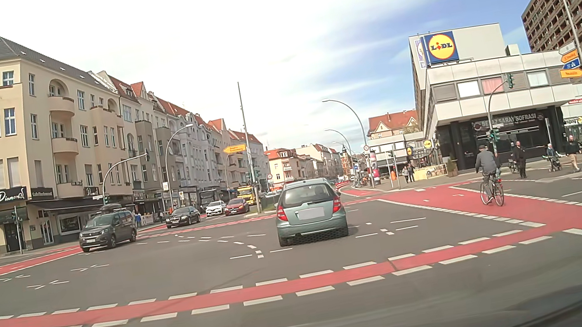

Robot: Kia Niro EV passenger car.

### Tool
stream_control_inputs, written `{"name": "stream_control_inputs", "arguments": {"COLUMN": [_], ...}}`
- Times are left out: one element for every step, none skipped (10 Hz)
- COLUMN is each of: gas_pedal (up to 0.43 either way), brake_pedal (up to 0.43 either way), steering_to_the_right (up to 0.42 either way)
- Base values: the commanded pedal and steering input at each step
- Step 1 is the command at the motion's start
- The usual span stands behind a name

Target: Follow the waypoints while adhering to traffic rules and regulations

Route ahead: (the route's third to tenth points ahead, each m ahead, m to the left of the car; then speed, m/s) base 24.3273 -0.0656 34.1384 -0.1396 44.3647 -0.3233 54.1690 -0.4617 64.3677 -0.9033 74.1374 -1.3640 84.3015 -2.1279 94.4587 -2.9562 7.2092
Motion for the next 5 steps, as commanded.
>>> {"name": "stream_control_inputs", "arguments": {"gas_pedal": [0.240, 0.240, 0.240, 0.240, 0.240], "brake_pedal": [0.000, 0.000, 0.000, 0.000, 0.000], "steering_to_the_right": [0.005, 0.005, 0.005, 0.002, -0.002]}}
